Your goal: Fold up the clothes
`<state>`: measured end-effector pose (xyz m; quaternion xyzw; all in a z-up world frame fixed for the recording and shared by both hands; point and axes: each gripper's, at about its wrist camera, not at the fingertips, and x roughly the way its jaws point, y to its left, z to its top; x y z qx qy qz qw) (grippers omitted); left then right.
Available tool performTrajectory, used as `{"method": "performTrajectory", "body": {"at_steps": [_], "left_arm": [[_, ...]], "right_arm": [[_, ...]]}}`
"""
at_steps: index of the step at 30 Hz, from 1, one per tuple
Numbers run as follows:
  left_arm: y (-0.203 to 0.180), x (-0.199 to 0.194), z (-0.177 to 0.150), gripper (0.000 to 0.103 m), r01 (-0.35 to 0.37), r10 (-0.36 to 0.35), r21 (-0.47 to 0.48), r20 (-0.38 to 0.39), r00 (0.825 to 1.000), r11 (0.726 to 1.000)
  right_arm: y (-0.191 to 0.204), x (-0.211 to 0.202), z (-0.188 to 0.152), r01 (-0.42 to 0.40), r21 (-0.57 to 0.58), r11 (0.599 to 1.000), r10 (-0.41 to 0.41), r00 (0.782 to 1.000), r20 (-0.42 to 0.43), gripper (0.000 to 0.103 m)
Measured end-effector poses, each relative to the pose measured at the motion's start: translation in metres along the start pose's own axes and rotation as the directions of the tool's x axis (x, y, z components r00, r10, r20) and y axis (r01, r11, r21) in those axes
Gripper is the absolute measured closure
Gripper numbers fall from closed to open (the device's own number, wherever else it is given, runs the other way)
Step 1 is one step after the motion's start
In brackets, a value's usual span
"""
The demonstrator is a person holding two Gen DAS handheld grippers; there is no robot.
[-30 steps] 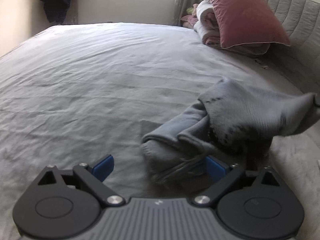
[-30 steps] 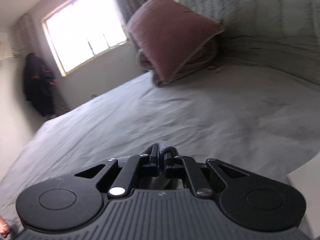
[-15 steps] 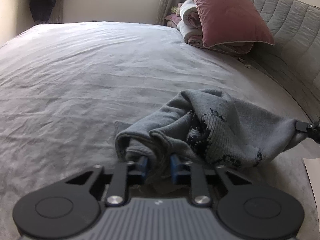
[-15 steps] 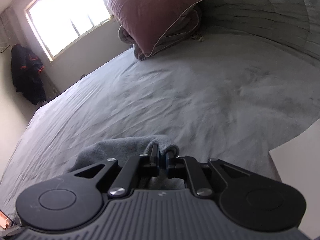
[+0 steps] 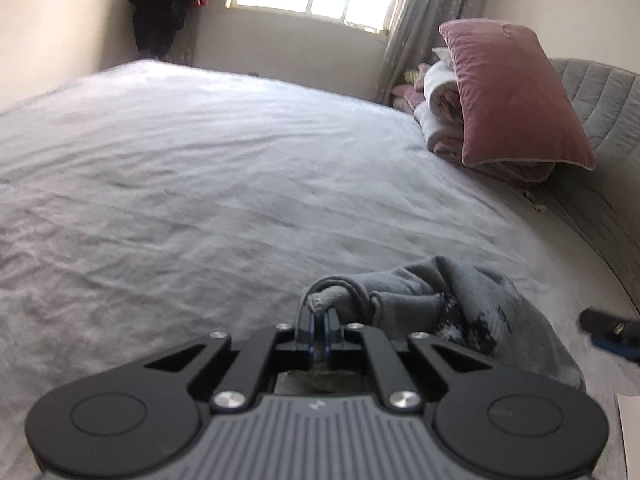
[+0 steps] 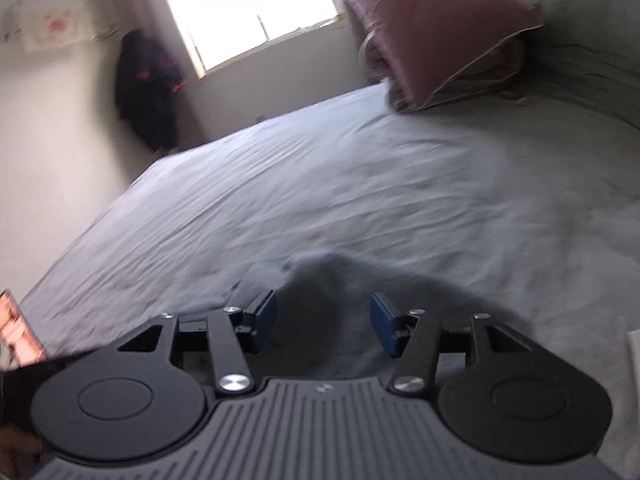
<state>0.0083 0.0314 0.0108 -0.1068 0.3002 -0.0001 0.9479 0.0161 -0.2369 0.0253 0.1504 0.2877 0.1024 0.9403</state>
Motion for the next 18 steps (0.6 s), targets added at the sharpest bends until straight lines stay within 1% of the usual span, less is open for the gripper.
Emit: {"method": "performTrajectory", "body": {"at_steps": [2, 3, 6, 9, 11, 15, 18], "left_arm": [[-0.002, -0.007, 0.002, 0.099, -0.032, 0.030, 0.038, 0.046, 0.998, 0.999], [-0.004, -0.011, 0.002, 0.099, -0.058, 0.054, 0.063, 0.077, 0.996, 0.996], [-0.004, -0.019, 0.006, 0.099, -0.133, 0.113, 0.115, 0.161, 0.980, 0.984], [0.001, -0.023, 0.012, 0.099, -0.192, 0.161, 0.133, 0.214, 0.964, 0.972], [0.006, -0.024, 0.018, 0.099, -0.234, 0.197, 0.131, 0.248, 0.949, 0.963], [0.018, -0.029, 0.030, 0.099, -0.276, 0.236, 0.097, 0.300, 0.924, 0.956], [0.025, -0.030, 0.036, 0.099, -0.267, 0.232, 0.073, 0.316, 0.920, 0.961]], "right_arm": [[0.011, 0.008, -0.004, -0.025, -0.022, 0.999, 0.024, 0.999, -0.028, 0.047], [0.016, 0.011, -0.006, -0.036, -0.035, 0.999, 0.034, 0.999, -0.039, 0.047], [0.031, 0.022, -0.014, -0.061, -0.086, 0.994, 0.055, 0.996, -0.077, 0.047], [0.047, 0.035, -0.023, -0.073, -0.148, 0.986, 0.055, 0.991, -0.123, 0.047], [0.058, 0.043, -0.030, -0.067, -0.207, 0.976, 0.035, 0.987, -0.154, 0.047], [0.071, 0.053, -0.044, -0.059, -0.300, 0.952, 0.007, 0.985, -0.172, 0.047], [0.073, 0.057, -0.050, -0.069, -0.322, 0.944, 0.009, 0.983, -0.185, 0.047]]}}
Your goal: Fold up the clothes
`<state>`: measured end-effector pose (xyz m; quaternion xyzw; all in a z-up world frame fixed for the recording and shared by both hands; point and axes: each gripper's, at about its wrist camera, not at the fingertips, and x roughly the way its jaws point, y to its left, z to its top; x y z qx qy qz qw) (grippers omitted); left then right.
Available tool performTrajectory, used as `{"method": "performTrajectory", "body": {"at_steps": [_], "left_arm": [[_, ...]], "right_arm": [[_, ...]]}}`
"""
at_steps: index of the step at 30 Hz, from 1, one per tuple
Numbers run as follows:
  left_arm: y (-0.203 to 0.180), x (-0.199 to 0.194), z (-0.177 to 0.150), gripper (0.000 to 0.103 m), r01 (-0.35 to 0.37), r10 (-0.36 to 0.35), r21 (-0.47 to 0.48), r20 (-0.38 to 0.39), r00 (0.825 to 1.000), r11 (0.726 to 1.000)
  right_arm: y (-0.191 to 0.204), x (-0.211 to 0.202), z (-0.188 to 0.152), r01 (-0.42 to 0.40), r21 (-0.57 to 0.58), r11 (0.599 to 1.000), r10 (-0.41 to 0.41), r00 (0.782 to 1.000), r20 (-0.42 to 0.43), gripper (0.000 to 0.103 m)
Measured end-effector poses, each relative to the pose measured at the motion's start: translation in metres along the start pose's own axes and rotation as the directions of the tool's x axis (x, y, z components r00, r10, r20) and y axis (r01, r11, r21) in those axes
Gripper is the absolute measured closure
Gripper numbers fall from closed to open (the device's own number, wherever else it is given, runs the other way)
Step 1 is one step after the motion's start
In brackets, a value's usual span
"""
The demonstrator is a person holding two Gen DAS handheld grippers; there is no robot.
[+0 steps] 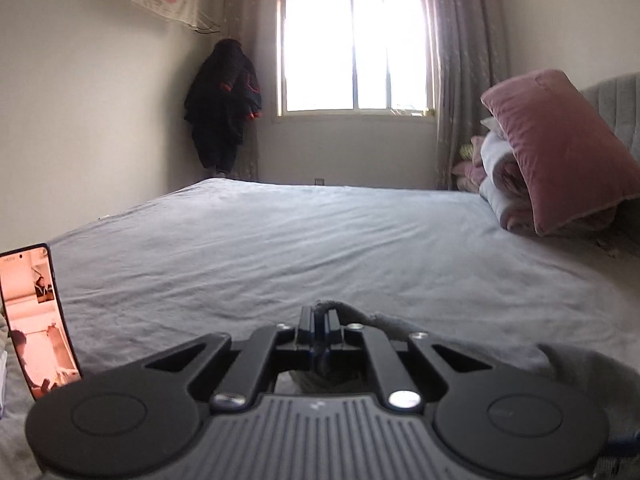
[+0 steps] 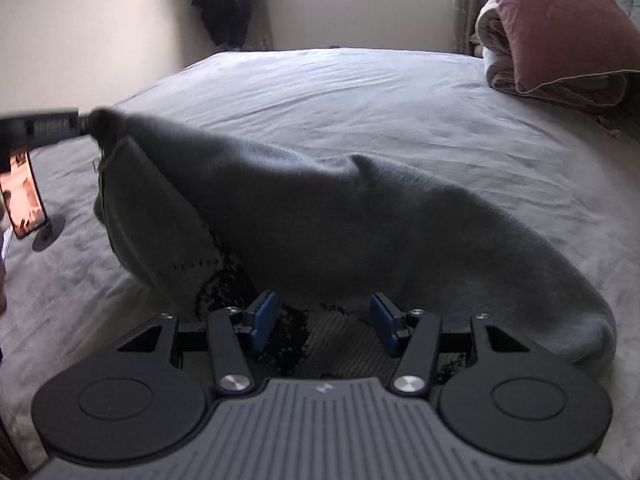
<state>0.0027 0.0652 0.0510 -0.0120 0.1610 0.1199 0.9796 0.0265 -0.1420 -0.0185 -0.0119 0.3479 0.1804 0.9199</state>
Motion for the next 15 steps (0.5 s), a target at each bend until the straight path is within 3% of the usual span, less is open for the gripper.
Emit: {"method": "performTrajectory", "body": {"at_steps": [2, 4, 7, 9, 11, 15], "left_arm": [[0.001, 0.003, 0.000, 0.099, 0.026, -0.026, -0.005, -0.006, 1.000, 1.000], [0.001, 0.009, -0.002, 0.097, 0.092, -0.092, -0.007, -0.061, 0.994, 0.996], [0.007, 0.022, -0.009, 0.093, 0.163, -0.173, -0.074, -0.161, 0.972, 0.984], [0.012, 0.027, -0.012, 0.080, 0.185, -0.208, -0.125, -0.206, 0.956, 0.975], [0.018, 0.029, -0.014, 0.056, 0.195, -0.231, -0.167, -0.231, 0.945, 0.967], [0.027, 0.030, -0.019, 0.040, 0.203, -0.252, -0.193, -0.278, 0.927, 0.960]], "right_arm": [[0.000, 0.002, -0.001, -0.010, -0.004, 1.000, 0.010, 1.000, -0.001, 0.047], [0.003, 0.000, -0.002, -0.031, -0.009, 0.999, 0.031, 1.000, 0.001, 0.047], [0.008, -0.001, -0.003, -0.070, -0.018, 0.997, 0.069, 0.998, -0.011, 0.047], [0.010, -0.001, -0.003, -0.109, -0.013, 0.994, 0.108, 0.994, -0.034, 0.047], [0.012, 0.000, -0.004, -0.136, -0.013, 0.991, 0.136, 0.989, -0.051, 0.047], [0.019, 0.005, -0.008, -0.127, -0.051, 0.991, 0.123, 0.990, -0.075, 0.047]]}}
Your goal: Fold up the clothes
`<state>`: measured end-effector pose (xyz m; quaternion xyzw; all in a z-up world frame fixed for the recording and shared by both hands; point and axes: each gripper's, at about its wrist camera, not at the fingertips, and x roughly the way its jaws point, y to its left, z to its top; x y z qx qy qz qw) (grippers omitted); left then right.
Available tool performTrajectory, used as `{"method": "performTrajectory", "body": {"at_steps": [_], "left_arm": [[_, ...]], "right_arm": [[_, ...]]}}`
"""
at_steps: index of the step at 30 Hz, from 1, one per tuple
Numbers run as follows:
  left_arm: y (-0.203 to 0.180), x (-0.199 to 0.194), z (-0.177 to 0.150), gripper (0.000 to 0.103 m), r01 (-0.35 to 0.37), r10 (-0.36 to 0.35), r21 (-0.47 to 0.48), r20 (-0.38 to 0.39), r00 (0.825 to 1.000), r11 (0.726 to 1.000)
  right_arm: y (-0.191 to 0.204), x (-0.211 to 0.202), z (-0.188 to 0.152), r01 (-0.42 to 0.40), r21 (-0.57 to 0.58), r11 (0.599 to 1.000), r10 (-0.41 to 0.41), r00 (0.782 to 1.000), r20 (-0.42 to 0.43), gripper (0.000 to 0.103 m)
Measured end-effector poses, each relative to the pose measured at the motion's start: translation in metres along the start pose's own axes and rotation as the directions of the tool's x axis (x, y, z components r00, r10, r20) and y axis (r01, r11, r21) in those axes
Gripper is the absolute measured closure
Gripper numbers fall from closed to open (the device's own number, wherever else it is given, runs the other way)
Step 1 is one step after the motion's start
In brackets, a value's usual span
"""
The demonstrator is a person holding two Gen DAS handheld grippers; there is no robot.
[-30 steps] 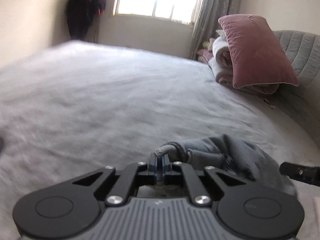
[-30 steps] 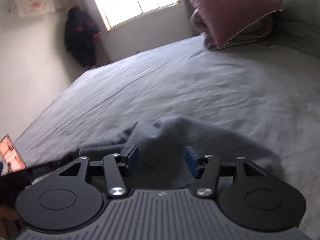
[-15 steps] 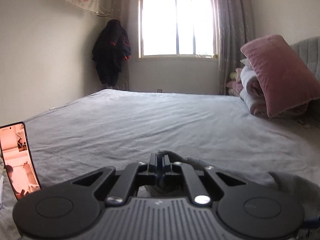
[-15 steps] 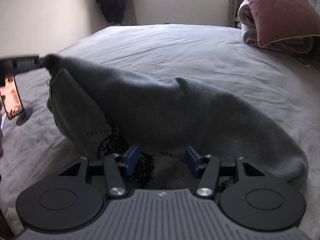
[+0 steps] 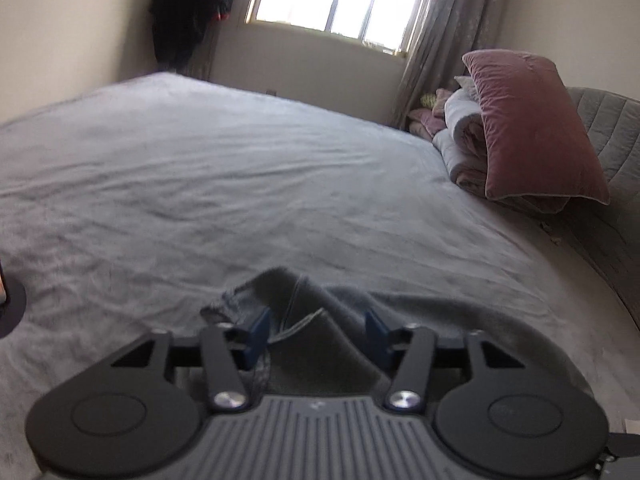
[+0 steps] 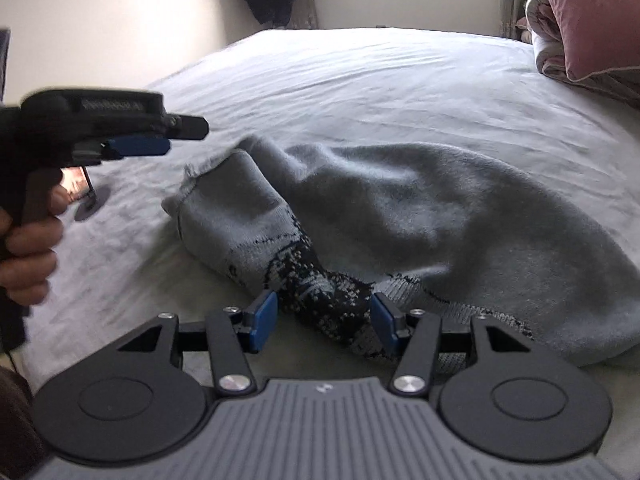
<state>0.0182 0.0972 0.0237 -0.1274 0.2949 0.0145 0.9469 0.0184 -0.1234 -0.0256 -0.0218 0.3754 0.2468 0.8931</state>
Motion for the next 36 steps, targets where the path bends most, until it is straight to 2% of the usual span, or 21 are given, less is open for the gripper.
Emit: {"method": "performTrajectory", "body": {"at_steps": [5, 7, 10, 11, 13, 15, 16, 18, 23, 27, 30, 33, 36], "left_arm": [[0.006, 0.013, -0.007, 0.035, -0.023, 0.024, 0.009, -0.109, 0.994, 1.000], [0.010, 0.020, -0.012, 0.035, -0.043, 0.043, 0.005, -0.167, 0.985, 0.999], [0.017, 0.030, -0.021, 0.036, -0.035, 0.023, -0.045, -0.247, 0.969, 0.998], [0.018, 0.033, -0.024, 0.038, -0.022, 0.004, -0.067, -0.267, 0.964, 0.998], [0.020, 0.035, -0.029, 0.038, -0.005, -0.022, -0.094, -0.288, 0.957, 0.996], [0.021, 0.034, -0.031, 0.038, -0.001, -0.029, -0.101, -0.290, 0.957, 0.995], [0.021, 0.032, -0.032, 0.038, 0.003, -0.032, -0.104, -0.289, 0.957, 0.995], [0.023, 0.024, -0.030, 0.036, 0.020, -0.051, -0.114, -0.273, 0.961, 0.993], [0.027, 0.002, -0.023, 0.032, 0.088, -0.121, -0.153, -0.220, 0.968, 0.984], [0.023, -0.001, -0.021, 0.032, 0.100, -0.129, -0.147, -0.203, 0.971, 0.984], [0.018, 0.005, -0.023, 0.032, 0.084, -0.111, -0.132, -0.214, 0.971, 0.988], [0.016, 0.008, -0.025, 0.032, 0.024, -0.047, -0.111, -0.213, 0.976, 0.994], [0.019, 0.000, -0.021, 0.032, -0.038, 0.022, -0.091, -0.167, 0.986, 0.995]], "right_arm": [[0.007, 0.013, -0.005, 0.033, -0.051, 0.998, -0.034, 0.999, -0.033, 0.047], [0.009, 0.019, -0.008, 0.051, -0.078, 0.996, -0.055, 0.998, -0.042, 0.047], [0.015, 0.028, -0.015, 0.082, -0.141, 0.987, -0.089, 0.995, -0.044, 0.048], [0.018, 0.030, -0.018, 0.099, -0.163, 0.982, -0.106, 0.994, -0.034, 0.051], [0.022, 0.030, -0.021, 0.131, -0.182, 0.974, -0.135, 0.991, -0.007, 0.074], [0.025, 0.028, -0.023, 0.155, -0.187, 0.970, -0.155, 0.988, 0.017, 0.088], [0.025, 0.026, -0.022, 0.153, -0.174, 0.973, -0.152, 0.988, 0.019, 0.090], [0.027, 0.021, -0.021, 0.138, -0.146, 0.980, -0.137, 0.990, 0.017, 0.090], [0.041, 0.001, -0.022, 0.035, -0.135, 0.990, -0.035, 0.999, 0.008, 0.091], [0.057, -0.010, -0.026, -0.031, -0.152, 0.988, 0.031, 1.000, -0.006, 0.091], [0.067, -0.012, -0.030, -0.048, -0.180, 0.983, 0.043, 0.999, -0.030, 0.091], [0.068, -0.012, -0.033, -0.059, -0.178, 0.982, 0.053, 0.998, -0.037, 0.091], [0.059, -0.016, -0.027, -0.070, -0.166, 0.984, 0.066, 0.997, -0.031, 0.091]]}}
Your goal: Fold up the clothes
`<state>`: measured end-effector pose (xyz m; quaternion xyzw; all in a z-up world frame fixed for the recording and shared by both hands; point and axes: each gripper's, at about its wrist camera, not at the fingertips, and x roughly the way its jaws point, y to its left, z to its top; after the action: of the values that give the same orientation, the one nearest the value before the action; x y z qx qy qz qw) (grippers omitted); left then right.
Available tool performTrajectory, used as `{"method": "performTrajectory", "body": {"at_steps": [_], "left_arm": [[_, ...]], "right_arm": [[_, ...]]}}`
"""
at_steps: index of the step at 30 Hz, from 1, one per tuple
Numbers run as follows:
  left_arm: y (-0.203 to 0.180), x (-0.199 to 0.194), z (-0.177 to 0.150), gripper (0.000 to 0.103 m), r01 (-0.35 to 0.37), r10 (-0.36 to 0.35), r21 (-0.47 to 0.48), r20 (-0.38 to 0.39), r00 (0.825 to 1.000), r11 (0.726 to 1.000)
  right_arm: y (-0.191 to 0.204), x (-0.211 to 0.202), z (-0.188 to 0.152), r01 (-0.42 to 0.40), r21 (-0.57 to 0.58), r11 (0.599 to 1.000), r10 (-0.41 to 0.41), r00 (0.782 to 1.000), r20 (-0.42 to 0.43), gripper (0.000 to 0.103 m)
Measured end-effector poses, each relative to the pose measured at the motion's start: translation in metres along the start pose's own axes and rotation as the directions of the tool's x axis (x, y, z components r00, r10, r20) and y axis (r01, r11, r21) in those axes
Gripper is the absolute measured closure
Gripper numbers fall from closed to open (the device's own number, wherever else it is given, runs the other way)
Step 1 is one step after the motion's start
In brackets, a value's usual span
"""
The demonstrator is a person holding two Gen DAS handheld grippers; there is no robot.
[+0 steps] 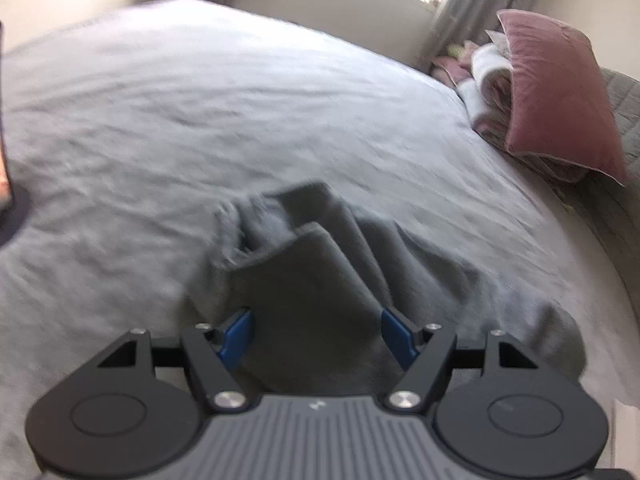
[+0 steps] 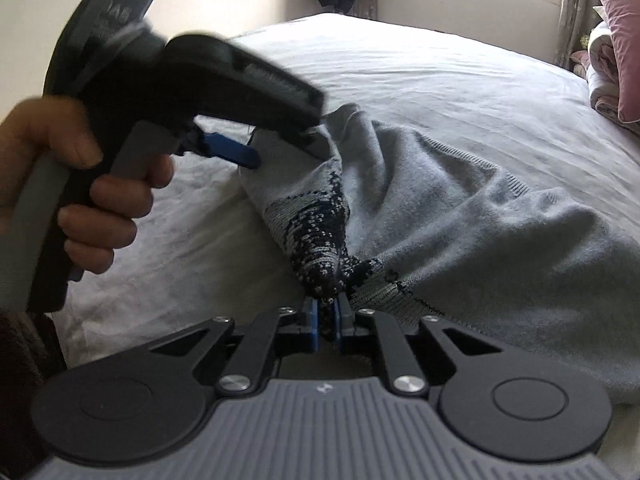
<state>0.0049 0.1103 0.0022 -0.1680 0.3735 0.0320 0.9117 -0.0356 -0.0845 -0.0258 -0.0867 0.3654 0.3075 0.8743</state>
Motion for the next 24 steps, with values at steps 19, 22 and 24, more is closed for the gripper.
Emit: {"method": "performTrajectory", "body": {"at_steps": [19, 22, 24], "left_arm": [[0.091, 0.027, 0.015, 0.034, -0.023, 0.022, -0.296, -0.006, 1.000, 0.955], [0.102, 0.037, 0.016, 0.035, 0.011, -0.024, -0.376, -0.030, 0.999, 0.927], [0.105, 0.037, 0.018, 0.036, 0.023, -0.035, -0.390, -0.025, 0.999, 0.920]], "right_arm": [[-0.042, -0.001, 0.044, -0.068, 0.250, 0.966, 0.065, 0.998, 0.021, 0.053], [-0.040, 0.016, 0.065, -0.010, 0.262, 0.965, -0.001, 0.999, 0.044, 0.053], [-0.040, 0.032, 0.076, 0.032, 0.264, 0.964, -0.045, 0.998, 0.045, 0.053]]}}
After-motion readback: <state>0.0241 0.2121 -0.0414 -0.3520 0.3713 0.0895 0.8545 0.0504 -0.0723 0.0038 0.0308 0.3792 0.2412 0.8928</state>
